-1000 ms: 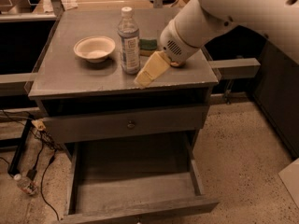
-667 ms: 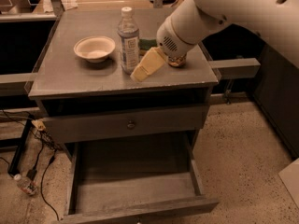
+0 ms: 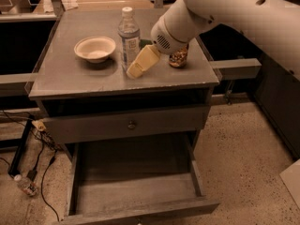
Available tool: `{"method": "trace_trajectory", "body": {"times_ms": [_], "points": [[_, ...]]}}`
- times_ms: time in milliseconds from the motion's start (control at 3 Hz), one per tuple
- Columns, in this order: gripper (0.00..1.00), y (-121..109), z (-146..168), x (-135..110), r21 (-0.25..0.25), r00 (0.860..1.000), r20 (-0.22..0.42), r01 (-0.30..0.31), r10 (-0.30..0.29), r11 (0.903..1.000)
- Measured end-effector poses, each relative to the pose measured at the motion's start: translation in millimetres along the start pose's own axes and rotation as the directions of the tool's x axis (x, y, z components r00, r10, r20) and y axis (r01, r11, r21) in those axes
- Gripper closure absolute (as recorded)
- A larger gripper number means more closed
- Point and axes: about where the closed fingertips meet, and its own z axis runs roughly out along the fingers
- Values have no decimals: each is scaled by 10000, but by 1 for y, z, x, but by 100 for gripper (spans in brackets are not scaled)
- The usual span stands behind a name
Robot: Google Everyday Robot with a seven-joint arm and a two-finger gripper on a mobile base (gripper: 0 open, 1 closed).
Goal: Place blue plastic bottle into middle drawer
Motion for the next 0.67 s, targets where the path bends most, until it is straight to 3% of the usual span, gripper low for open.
{"method": "trace_trajectory", "body": {"times_ms": [667], "points": [[0, -13, 22, -5, 222, 9995, -170, 261, -257, 9994]]}}
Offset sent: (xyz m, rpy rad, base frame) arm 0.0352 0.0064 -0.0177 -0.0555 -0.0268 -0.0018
